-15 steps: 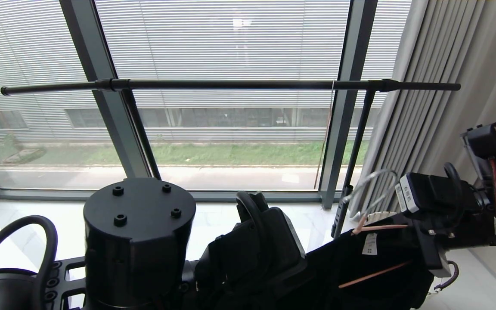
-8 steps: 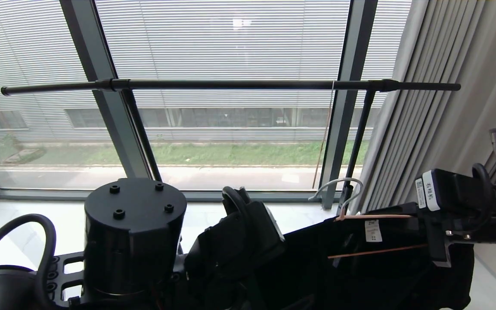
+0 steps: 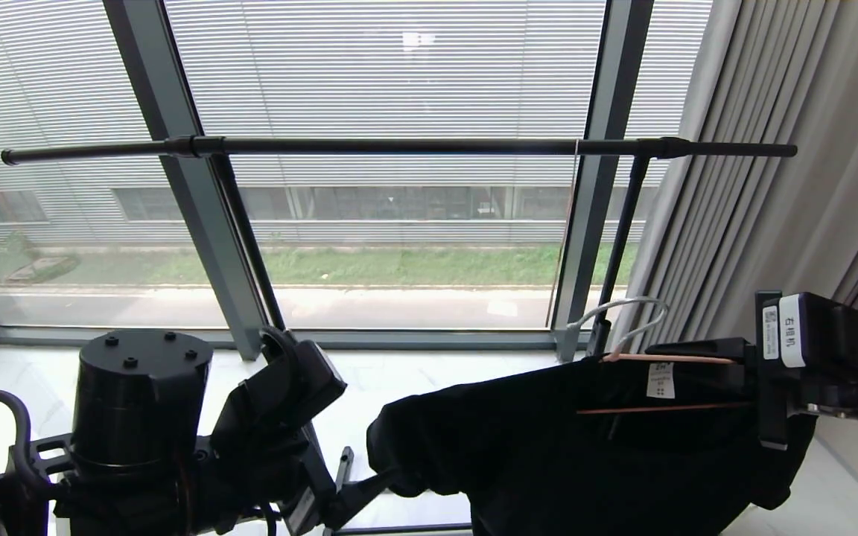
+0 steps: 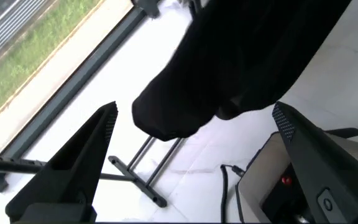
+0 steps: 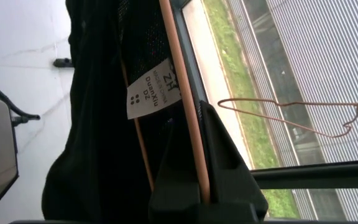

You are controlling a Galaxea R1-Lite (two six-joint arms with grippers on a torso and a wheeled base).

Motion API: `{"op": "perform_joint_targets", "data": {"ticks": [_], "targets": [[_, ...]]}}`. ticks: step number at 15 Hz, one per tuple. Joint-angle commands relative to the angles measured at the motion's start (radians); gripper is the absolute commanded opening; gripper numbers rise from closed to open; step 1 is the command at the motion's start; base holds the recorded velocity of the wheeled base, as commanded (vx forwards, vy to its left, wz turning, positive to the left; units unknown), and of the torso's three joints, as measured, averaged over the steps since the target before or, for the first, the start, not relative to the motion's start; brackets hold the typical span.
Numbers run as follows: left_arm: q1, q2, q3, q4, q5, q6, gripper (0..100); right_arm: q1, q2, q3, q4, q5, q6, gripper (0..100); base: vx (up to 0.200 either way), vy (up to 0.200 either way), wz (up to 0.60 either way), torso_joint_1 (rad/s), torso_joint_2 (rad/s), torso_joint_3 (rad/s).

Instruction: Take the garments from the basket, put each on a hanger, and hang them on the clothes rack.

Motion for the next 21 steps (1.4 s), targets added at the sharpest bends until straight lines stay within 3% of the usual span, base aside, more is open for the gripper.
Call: {"op": "perform_joint_targets", "data": {"ticks": [1, 4, 7, 8, 13, 18, 21], "targets": [[0.083, 0.021, 0.022, -0.020, -0.029, 0.000, 100, -0.001, -0.034, 0.012, -0.001, 0.009, 0.003, 0, 0.000, 0.000, 0.00, 0.000, 0.00, 0.000], [0.058, 0.017, 0.069, -0.023, -0.079, 0.009, 100, 0.003, -0.074, 0.026, -0.001, 0.026, 0.009, 0, 0.000, 0.000, 0.00, 0.000, 0.00, 0.000], [0.046, 0.035, 0.075, -0.023, -0.081, 0.011, 100, 0.032, -0.091, 0.030, -0.001, 0.027, 0.013, 0, 0.000, 0.000, 0.00, 0.000, 0.00, 0.000], [0.039, 0.038, 0.077, -0.023, -0.081, 0.011, 0, 0.046, -0.094, 0.030, -0.001, 0.027, 0.013, 0, 0.000, 0.000, 0.00, 0.000, 0.00, 0.000], [0.037, 0.061, 0.089, -0.023, -0.081, 0.009, 0, 0.052, -0.100, 0.032, -0.026, 0.027, 0.039, 0, 0.000, 0.000, 0.00, 0.000, 0.00, 0.000], [0.160, 0.063, 0.112, -0.023, -0.075, 0.009, 0, 0.019, -0.112, 0.047, -0.061, 0.026, 0.095, 0, 0.000, 0.000, 0.00, 0.000, 0.00, 0.000], [0.149, 0.059, 0.109, -0.023, -0.075, 0.009, 0, 0.019, -0.112, 0.049, -0.070, 0.024, 0.101, 0, 0.000, 0.000, 0.00, 0.000, 0.00, 0.000]]}}
